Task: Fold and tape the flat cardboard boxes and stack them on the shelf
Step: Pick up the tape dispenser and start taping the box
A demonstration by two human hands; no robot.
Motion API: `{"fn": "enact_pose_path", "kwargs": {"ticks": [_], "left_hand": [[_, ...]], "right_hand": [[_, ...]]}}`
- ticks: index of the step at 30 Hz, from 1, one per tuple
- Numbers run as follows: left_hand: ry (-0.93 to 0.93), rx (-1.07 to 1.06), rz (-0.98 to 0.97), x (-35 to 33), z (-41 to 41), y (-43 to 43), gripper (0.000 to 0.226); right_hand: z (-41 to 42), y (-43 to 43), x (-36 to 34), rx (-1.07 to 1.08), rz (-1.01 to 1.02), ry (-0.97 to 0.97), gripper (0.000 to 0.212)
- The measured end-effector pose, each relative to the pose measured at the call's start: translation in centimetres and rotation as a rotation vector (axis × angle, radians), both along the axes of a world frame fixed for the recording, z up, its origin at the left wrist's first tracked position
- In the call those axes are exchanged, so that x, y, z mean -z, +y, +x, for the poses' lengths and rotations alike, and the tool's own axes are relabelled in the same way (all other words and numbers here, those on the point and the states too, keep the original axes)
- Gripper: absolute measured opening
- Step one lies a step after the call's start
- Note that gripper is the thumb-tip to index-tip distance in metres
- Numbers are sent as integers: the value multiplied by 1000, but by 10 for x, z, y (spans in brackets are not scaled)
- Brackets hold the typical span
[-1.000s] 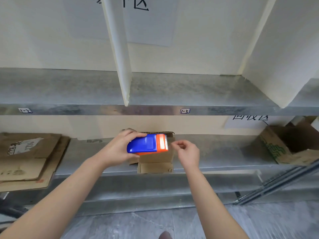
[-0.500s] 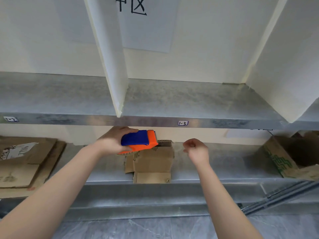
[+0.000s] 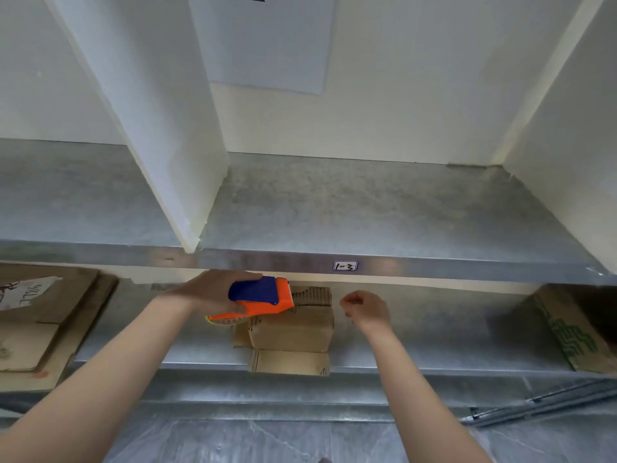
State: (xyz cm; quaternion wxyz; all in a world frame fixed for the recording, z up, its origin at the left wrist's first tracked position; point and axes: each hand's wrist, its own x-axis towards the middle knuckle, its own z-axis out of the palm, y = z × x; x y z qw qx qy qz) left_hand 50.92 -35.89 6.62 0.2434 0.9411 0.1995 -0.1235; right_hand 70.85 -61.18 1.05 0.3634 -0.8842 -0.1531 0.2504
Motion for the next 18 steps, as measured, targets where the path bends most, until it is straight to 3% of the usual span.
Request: {"fn": "enact_pose_path", "kwargs": {"ticks": [10, 14, 17, 18], "left_hand": [[-109, -60, -28, 1, -2, -13, 63], [-144, -82, -58, 9, -6, -18, 65], [-162, -90, -52, 9, -6, -20, 67], [-163, -88, -48, 9, -6, -20, 69]], "right_hand": [[-2, 8, 39, 46, 95, 59, 2], [-19, 5, 49, 132, 212, 82, 18], [-26, 0, 49, 48, 194, -22, 8], [-28, -2, 47, -6, 184, -60, 13]]}}
